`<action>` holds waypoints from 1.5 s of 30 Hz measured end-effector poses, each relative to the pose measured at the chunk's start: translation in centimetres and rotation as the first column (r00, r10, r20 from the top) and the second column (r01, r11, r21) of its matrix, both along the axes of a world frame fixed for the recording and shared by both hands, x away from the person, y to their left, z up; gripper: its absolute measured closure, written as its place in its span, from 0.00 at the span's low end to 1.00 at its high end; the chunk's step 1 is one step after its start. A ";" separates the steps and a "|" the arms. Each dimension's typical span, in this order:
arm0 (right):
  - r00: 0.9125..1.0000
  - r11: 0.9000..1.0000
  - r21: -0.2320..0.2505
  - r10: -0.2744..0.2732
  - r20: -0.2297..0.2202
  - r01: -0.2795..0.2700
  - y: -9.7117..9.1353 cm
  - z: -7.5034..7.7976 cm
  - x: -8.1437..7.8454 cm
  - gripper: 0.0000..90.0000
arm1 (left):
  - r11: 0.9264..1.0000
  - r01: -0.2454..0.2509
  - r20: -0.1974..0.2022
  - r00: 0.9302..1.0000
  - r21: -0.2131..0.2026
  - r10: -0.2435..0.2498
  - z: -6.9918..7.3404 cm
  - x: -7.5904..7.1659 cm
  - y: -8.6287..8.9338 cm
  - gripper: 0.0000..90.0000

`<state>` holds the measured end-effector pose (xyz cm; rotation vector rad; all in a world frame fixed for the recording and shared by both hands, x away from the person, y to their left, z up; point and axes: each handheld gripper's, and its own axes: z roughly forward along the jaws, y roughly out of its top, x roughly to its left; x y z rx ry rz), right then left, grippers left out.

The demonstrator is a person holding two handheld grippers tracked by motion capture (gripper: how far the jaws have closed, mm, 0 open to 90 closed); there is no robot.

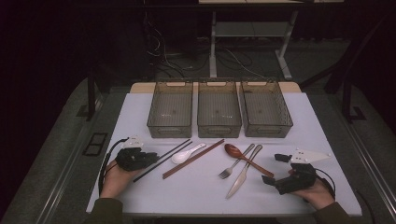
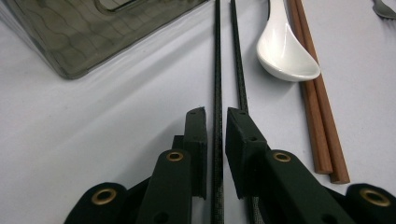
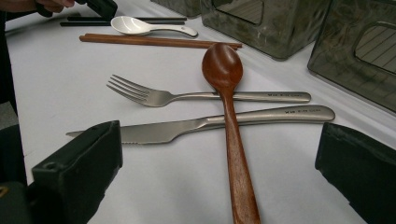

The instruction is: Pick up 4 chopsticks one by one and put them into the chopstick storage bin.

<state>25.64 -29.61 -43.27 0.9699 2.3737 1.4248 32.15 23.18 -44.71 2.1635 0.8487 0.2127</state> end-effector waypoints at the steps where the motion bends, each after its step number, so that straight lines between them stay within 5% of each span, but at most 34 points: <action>1: 1.000 1.000 0.000 0.000 0.000 0.000 0.0 0.0 0.0 0.01 | 1.000 -0.003 -0.006 1.000 0.001 0.003 -0.1 0.0 0.0 0.87; 23: 1.000 1.000 0.006 -0.003 -0.004 0.003 0.0 -0.1 0.2 0.01 | 0.998 0.014 0.029 0.999 0.057 -0.016 -0.1 -0.2 -0.2 0.94; 35: 1.000 1.000 0.005 -0.015 -0.003 0.015 -0.1 0.0 0.1 0.01 | 1.000 0.002 0.020 1.000 0.006 -0.003 -0.4 -0.2 0.1 0.94; 45: 1.000 1.000 0.005 -0.013 -0.001 0.013 -0.1 0.0 0.2 0.01 | 1.000 0.004 0.011 1.000 0.003 -0.004 -0.3 -0.2 0.1 0.94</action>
